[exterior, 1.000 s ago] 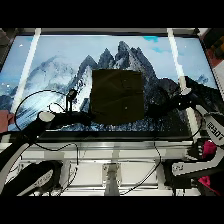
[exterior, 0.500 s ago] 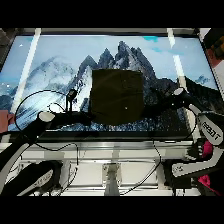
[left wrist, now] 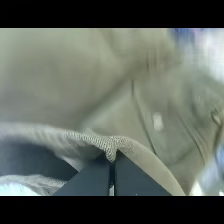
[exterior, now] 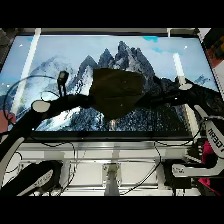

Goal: Fold the clothes and pants, and hang the long-sleeved shirts on hangers.

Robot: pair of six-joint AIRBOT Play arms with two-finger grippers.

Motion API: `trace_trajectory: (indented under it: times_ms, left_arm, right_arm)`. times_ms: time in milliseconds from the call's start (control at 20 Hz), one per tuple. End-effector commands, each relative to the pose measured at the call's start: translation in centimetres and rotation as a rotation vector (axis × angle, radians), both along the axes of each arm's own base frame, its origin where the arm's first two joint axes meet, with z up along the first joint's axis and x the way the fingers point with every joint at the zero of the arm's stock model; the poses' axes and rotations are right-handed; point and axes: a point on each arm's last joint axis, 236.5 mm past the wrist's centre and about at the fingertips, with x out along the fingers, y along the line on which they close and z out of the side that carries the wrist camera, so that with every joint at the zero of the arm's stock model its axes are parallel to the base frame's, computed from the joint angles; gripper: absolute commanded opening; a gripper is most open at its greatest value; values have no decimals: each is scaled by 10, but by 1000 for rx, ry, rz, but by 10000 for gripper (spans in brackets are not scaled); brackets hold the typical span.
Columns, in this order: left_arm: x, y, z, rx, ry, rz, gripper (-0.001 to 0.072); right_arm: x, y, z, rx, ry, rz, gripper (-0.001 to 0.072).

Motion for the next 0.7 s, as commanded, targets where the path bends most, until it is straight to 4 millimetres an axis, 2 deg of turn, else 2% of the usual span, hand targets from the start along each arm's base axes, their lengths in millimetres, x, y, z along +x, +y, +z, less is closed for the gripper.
trace_trajectory:
  times_ms: [0,50,150,200,300,400,550,650]
  left_arm:
    - [59,19,96,-37,-254,167,14]
    - [76,30,124,-47,-329,235,13]
    - [101,44,164,-67,-425,325,12]
    - [112,43,180,-78,-453,334,12]
    - [136,36,207,-99,-498,335,12]
    - [159,32,234,-121,-549,341,12]
    - [181,19,270,-142,-619,302,11]
    - [183,4,264,-130,-597,217,12]
  right_arm:
    - [78,-4,79,94,-150,-298,22]
    - [106,-13,95,69,-231,-382,22]
    - [162,-27,136,19,-410,-573,22]
    - [185,-33,161,2,-501,-668,22]
    - [218,-39,209,-2,-644,-813,22]
    - [237,-35,245,15,-740,-854,22]
    - [255,-32,272,53,-794,-854,23]
    - [257,-27,272,60,-794,-824,23]
